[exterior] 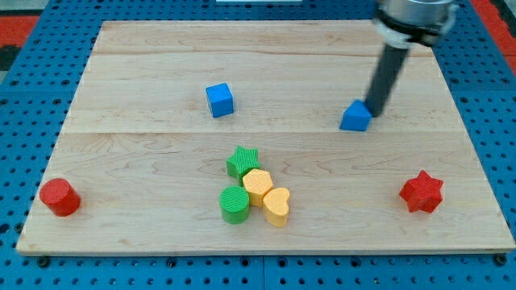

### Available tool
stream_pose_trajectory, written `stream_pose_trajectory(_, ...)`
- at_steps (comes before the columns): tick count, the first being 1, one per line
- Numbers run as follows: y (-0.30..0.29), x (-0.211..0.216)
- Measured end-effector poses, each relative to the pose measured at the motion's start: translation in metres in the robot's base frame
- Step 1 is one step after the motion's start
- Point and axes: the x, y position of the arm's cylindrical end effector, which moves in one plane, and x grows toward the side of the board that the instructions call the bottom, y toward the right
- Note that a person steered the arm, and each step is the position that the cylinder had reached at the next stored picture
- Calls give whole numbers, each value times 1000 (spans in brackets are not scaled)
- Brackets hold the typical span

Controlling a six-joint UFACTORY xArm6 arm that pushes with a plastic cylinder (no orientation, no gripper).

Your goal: Place the blue triangle to the right of the blue cube

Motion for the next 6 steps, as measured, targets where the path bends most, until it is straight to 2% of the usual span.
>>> stream_pose_trajectory(1, -22, -8)
stream_pose_trajectory(2, 27, 21)
stream_pose_trajectory(3, -6, 34)
stream_pose_trajectory(5, -112, -14)
stream_pose_trajectory(6, -97, -19)
